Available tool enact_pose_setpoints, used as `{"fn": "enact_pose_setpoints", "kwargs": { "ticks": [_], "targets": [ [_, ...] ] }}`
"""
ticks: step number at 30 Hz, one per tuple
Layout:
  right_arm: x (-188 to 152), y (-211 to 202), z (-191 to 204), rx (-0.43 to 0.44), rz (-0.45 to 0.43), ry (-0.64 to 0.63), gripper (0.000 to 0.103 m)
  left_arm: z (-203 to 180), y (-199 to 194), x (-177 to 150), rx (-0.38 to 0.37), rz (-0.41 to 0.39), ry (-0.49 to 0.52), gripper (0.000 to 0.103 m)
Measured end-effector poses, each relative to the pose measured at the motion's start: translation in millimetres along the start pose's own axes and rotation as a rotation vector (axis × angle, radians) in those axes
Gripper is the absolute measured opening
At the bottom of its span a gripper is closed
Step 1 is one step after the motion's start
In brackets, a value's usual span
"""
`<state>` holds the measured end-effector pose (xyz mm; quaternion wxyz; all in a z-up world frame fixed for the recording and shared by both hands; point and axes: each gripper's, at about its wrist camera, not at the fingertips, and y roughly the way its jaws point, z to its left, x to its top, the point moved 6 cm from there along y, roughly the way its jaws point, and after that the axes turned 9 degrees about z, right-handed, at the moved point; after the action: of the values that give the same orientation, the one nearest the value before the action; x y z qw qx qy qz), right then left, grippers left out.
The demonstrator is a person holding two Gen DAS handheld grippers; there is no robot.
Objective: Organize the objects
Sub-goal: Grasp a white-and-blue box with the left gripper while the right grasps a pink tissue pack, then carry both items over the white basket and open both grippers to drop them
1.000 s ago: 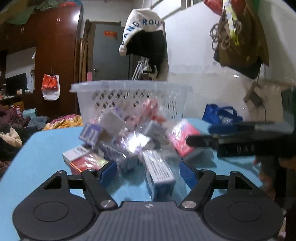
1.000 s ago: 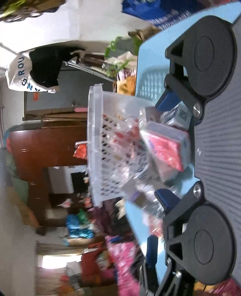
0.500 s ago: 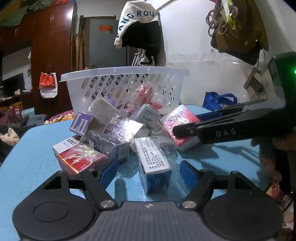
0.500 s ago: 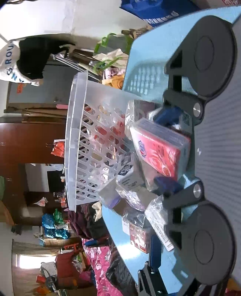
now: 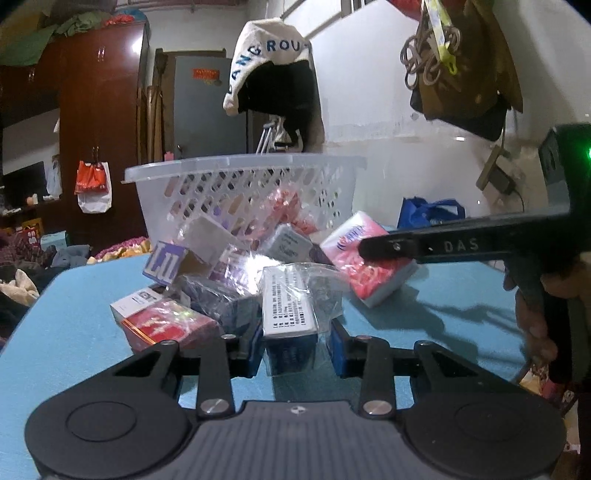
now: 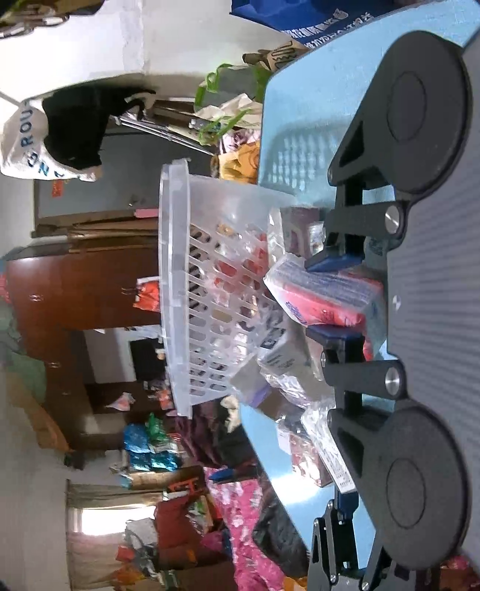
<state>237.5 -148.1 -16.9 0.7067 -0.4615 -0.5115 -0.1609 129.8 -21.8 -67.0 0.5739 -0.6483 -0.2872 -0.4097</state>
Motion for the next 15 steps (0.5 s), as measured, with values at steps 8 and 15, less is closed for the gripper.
{"fn": "enact_pose_setpoints", "kwargs": {
  "ticks": [8, 15],
  "targets": [
    [-3, -8, -1, 0.005, -0.039, 0.009, 0.033, 4, -8, 3, 0.006, -0.050, 0.003, 0.039],
    [-4, -13, 0, -0.006, -0.084, 0.008, 0.033, 12, -18, 5, -0.001, -0.099, -0.014, 0.039]
  ]
}}
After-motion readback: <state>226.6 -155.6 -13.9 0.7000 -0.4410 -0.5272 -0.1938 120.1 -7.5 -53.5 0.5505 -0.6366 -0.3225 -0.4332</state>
